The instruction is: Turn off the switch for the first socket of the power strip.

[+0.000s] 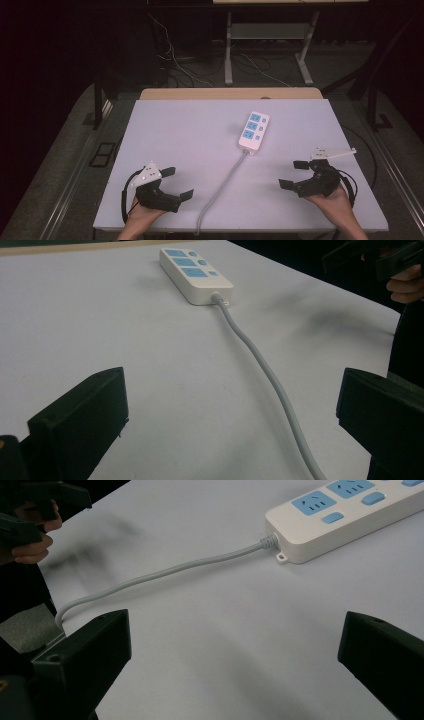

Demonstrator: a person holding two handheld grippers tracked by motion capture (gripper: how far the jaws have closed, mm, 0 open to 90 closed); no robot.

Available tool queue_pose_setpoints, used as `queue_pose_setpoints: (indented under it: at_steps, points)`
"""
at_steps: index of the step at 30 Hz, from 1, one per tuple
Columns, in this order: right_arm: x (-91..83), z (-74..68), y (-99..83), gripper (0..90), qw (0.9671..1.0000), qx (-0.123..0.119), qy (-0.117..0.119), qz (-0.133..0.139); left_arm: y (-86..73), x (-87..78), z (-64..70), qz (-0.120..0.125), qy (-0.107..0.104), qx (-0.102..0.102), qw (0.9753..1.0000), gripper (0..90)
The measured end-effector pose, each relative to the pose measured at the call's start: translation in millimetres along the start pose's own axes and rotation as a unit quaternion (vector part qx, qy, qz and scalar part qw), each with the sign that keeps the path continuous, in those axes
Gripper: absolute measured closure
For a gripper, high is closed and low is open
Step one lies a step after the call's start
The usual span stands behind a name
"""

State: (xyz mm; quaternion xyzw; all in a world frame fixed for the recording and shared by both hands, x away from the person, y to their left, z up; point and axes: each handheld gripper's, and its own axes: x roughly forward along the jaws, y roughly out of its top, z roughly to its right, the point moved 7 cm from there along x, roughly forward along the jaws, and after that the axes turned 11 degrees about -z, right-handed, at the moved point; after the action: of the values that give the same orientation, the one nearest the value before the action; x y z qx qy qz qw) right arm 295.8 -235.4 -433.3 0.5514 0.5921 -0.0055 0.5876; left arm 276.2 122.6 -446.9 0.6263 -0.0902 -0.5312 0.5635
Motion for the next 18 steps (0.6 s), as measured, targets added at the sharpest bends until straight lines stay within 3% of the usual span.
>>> queue_pose_setpoints:
  at_steps: [18]
  points:
    - [0.4, 9.2, 16.5, 0.5, 0.9999, 0.000, 0.002, -0.013, -0.1, 0.2, 0.5, 0.000, -0.001, 0.000, 1.0000, 0.0]
